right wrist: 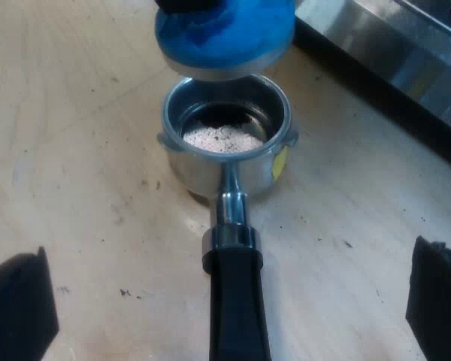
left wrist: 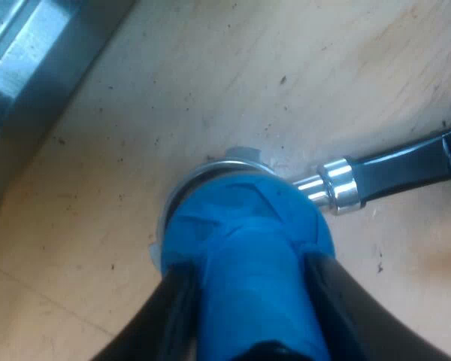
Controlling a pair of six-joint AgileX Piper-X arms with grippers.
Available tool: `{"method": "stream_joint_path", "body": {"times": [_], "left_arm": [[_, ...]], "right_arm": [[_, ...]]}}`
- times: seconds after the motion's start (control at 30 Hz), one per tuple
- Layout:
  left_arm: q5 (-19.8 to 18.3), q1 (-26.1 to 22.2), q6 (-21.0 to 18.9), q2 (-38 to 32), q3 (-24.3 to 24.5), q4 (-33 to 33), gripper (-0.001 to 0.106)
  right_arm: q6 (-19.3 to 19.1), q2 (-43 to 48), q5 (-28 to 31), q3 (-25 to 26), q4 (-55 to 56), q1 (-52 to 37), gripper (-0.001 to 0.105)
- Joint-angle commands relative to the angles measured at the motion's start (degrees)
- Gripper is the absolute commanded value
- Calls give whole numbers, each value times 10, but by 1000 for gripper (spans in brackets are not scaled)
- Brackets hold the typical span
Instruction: Grind coffee beans and then tamp
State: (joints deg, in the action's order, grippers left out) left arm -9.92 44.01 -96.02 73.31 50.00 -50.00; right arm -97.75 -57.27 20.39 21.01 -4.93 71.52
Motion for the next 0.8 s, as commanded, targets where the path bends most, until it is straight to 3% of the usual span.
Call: {"method": "stream_joint_path", "body": {"times": [0.03, 0.37, 0.8], "left_arm": [[-2, 1, -5, 21, 3, 6, 0], [-2, 1, -5, 68, 3, 4, 0], [-2, 1, -5, 81, 3, 14, 0]], "right_arm": [[0, 4, -1, 0, -5, 1, 97], [0, 4, -1, 0, -5, 1, 97], [0, 4, -1, 0, -5, 1, 97]]}}
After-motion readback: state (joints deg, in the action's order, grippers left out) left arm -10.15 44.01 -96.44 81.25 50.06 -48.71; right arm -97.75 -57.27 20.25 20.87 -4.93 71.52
